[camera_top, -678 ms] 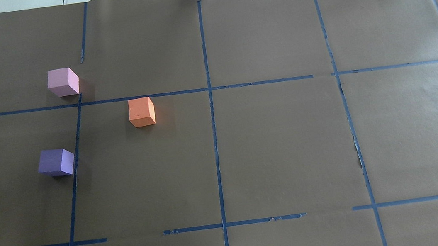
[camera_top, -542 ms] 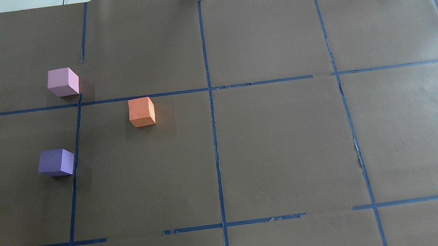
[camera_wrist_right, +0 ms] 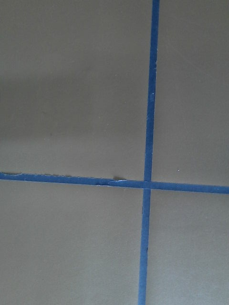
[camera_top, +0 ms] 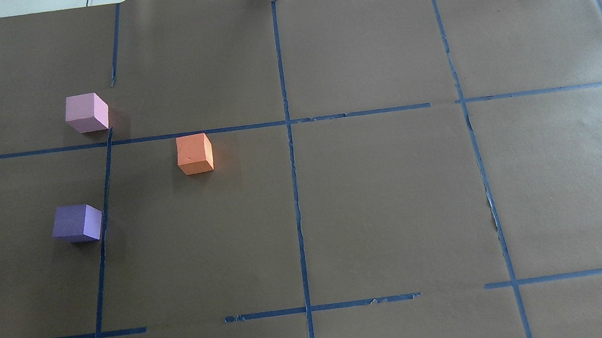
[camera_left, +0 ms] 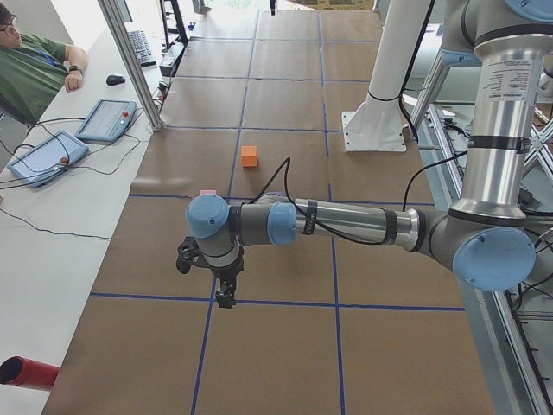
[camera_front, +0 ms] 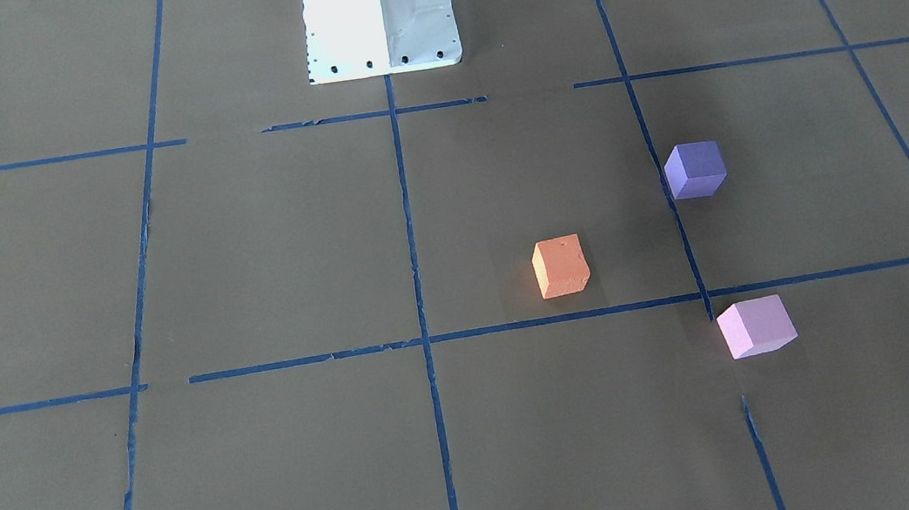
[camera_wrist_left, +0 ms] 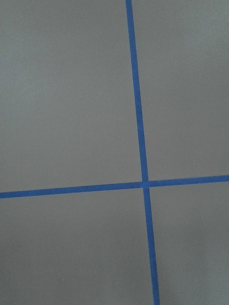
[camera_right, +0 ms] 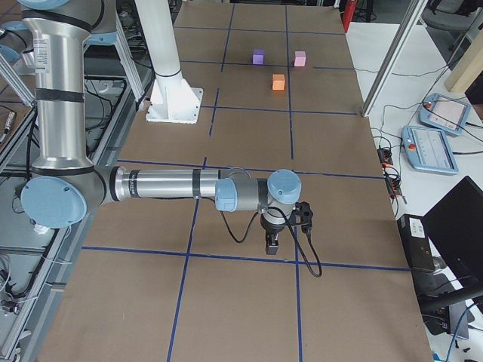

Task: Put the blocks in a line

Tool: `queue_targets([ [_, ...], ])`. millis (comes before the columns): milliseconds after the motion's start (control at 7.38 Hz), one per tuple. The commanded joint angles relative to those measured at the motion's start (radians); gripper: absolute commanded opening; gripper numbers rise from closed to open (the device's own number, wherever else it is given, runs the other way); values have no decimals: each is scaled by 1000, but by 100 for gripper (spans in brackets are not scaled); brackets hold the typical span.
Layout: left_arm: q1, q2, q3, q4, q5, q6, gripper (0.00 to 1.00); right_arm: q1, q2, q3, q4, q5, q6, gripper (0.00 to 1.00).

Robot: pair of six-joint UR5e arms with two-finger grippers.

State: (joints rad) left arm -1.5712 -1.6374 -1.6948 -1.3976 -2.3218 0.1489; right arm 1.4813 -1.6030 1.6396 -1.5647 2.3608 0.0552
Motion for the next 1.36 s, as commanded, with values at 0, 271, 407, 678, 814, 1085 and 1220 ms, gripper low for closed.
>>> queue_targets([
  [0,60,-39,-127,0,-4,-107,100,1,0,0,0,2,0,100],
  [271,166,-103,-202,15,-57,-244,100,1,0,0,0,0,0,100],
  [407,206,-160,-232,41,-71,-317,100,1,0,0,0,2,0,100],
  [678,304,-269,-261,66,-87,-510,100,1,0,-1,0,0,0,100],
  [814,348,-310,-259,66,-79,-587,100,1,0,0,0,0,0,100],
  [1085,474,-396,-253,65,20,-775,100,1,2,0,0,2,0,100],
  [1220,567,-445,-247,71,103,-855,100,1,0,0,0,0,0,100],
])
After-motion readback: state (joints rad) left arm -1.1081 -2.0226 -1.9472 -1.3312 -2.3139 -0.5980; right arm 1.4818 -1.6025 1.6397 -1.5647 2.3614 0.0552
